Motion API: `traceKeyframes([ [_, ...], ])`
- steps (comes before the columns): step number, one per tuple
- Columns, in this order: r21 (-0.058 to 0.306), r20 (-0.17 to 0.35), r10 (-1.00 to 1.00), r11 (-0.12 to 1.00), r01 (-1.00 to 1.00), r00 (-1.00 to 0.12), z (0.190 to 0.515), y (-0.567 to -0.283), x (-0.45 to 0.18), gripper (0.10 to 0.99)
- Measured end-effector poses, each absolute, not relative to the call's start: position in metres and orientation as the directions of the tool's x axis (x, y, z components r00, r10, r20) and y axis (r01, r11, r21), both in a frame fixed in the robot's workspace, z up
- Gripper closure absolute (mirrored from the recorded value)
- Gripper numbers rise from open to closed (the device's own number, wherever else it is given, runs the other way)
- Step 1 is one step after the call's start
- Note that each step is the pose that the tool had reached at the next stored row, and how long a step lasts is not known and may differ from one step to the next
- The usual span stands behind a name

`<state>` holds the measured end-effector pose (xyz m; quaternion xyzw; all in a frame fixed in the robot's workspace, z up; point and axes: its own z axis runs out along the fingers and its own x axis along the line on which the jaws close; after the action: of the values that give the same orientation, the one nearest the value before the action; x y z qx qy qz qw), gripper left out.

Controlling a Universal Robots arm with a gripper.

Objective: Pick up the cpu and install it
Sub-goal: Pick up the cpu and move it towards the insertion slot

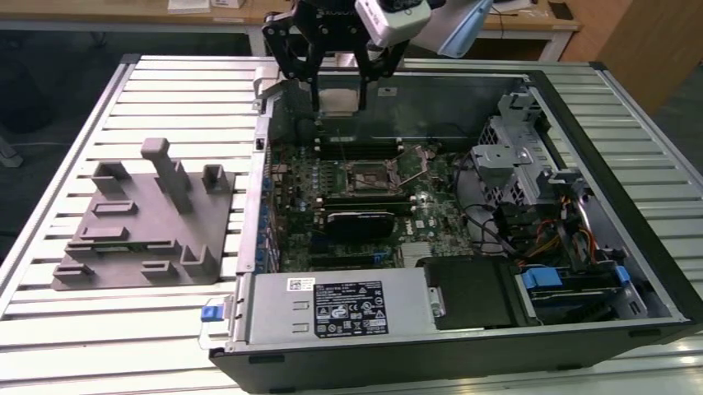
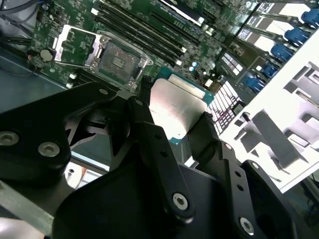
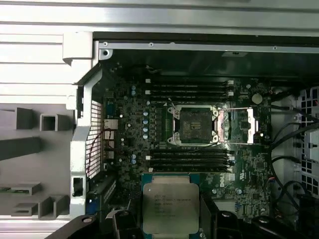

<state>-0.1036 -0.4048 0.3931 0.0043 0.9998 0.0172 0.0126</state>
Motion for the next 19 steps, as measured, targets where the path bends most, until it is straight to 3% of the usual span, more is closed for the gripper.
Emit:
traceKeyframes([
  [19,0.034,-0.024,0.009,0.999,0.008,-1.0,0.376,-0.405,-0.077,0.545],
])
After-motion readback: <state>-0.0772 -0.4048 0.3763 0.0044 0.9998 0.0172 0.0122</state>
